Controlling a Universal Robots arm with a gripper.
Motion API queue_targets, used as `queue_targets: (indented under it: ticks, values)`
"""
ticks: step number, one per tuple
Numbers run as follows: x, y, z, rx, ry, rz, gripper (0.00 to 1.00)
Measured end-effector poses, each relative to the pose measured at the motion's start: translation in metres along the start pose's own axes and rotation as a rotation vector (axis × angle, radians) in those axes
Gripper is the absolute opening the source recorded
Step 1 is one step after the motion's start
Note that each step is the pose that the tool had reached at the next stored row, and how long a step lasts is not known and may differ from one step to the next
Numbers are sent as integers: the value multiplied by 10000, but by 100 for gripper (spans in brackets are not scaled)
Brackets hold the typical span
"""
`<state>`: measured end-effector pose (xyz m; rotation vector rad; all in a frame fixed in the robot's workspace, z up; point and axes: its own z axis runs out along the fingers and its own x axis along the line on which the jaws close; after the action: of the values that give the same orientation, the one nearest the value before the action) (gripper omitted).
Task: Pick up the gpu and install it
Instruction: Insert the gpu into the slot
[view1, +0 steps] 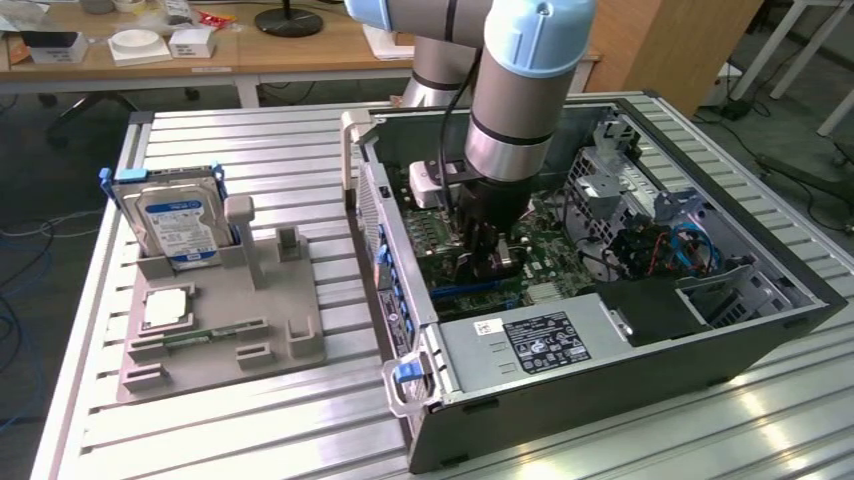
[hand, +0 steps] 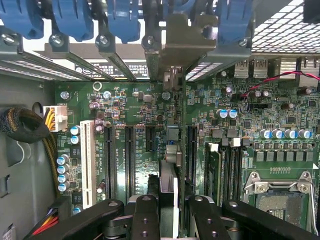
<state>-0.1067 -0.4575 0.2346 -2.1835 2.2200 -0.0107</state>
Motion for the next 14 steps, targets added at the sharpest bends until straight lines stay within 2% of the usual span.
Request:
queue_targets:
  ticks: [14]
  values:
    - [-4, 2, 23, 2, -4, -1, 27]
